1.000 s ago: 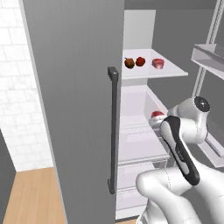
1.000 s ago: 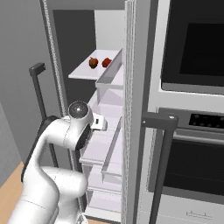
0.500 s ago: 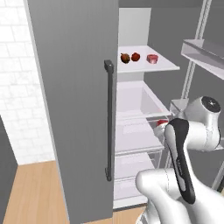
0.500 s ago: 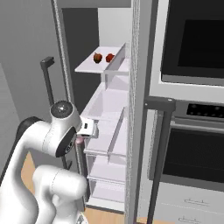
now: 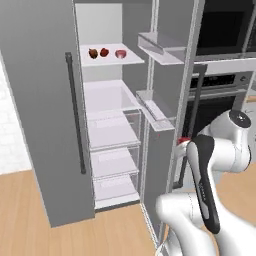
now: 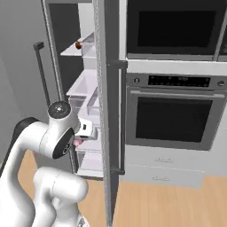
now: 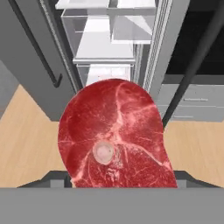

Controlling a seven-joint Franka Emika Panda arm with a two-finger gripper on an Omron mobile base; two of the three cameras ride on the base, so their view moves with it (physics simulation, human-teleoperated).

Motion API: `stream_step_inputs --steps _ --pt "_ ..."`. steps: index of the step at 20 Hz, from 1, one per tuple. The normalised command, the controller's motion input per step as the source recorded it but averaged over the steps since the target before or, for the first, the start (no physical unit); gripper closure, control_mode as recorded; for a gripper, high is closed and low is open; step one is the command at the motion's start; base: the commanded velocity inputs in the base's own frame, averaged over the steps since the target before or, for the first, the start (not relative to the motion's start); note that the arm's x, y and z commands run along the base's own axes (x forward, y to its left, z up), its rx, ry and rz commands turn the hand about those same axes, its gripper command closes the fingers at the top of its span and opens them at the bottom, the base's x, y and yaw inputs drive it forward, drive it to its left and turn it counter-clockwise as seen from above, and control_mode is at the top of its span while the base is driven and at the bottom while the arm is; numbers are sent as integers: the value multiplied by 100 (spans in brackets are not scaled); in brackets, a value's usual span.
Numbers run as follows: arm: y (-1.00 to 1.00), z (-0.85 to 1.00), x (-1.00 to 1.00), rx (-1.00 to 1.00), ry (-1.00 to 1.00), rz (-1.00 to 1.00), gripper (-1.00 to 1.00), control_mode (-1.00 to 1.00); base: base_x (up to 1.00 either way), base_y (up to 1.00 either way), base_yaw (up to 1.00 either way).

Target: Place one bell pepper and one steak in each tupperware on the nearby counter, to pack two identical lunches.

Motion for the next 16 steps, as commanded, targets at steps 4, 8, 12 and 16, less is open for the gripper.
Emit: stream_step_inputs --steps 4,8,12,16 --pt "0 0 0 0 0 0 100 100 -15 -100 -45" --pt "0 0 0 0 0 0 100 100 0 -100 -45" --pt "0 0 0 0 0 0 100 100 45 -100 -39" --pt "0 0 0 0 0 0 100 100 94 -99 -28"
